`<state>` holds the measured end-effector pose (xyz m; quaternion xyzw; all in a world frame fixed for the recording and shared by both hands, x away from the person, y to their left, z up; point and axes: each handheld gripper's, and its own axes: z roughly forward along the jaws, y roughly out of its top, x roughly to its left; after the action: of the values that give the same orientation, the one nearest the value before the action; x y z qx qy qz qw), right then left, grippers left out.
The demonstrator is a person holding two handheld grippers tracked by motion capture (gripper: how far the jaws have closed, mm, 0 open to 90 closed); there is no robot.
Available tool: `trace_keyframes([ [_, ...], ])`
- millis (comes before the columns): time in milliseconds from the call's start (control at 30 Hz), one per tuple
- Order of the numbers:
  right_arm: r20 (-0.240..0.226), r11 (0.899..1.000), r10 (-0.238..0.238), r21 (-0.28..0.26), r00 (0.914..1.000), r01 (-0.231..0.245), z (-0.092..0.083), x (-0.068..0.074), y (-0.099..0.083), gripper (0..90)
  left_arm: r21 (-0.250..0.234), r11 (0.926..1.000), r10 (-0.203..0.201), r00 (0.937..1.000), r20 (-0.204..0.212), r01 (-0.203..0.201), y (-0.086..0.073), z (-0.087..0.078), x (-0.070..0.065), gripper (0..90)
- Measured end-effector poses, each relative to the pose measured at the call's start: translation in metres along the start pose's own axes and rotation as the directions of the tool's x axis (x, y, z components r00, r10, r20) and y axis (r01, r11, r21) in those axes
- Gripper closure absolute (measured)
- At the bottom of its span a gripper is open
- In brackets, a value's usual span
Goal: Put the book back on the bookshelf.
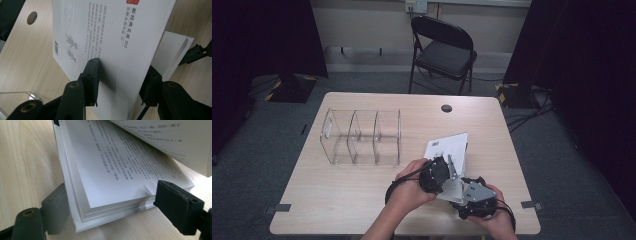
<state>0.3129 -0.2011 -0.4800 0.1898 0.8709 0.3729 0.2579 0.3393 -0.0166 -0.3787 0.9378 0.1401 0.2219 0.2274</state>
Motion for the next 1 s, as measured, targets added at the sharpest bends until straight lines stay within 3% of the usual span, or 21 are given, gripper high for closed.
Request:
trace_keyframes([
  [167, 0.0, 1.0, -0.006, 0.0, 1.0, 0.006, 0.0, 0.0, 0.0, 17.2, 0.004, 1.0, -0.003, 1.0, 0.004, 0.003, 0.0, 0.0, 0.0, 56.4],
  [500, -0.009, 0.997, -0.074, -0.014, 0.9972, 0.074, 0.002, 0.003, 0.002, 21.9, 0.024, 0.9997, -0.002, 0.9999, 0.017, 0.001, 0.001, 0.0, 0.0, 56.1],
  [700, -0.011, 0.989, -0.148, -0.016, 0.989, 0.147, 0.002, 0.007, 0.004, 29.5, 0.013, 0.9997, -0.019, 0.9996, 0.021, 0.019, 0.0, 0.001, -0.001, 55.9],
  [900, 0.031, 0.968, -0.25, -0.004, 0.9678, 0.25, 0.003, 0.018, 0.009, 37.9, 0.015, 0.9997, -0.022, 0.9994, 0.028, 0.021, -0.001, 0.0, 0.0, 56.0],
  [1000, 0.039, 0.967, -0.254, -0.012, 0.9663, 0.255, 0.003, 0.018, 0.008, 39.0, 0.011, 0.9997, -0.02, 0.9994, 0.028, 0.02, 0.0, 0.0, 0.001, 56.1],
])
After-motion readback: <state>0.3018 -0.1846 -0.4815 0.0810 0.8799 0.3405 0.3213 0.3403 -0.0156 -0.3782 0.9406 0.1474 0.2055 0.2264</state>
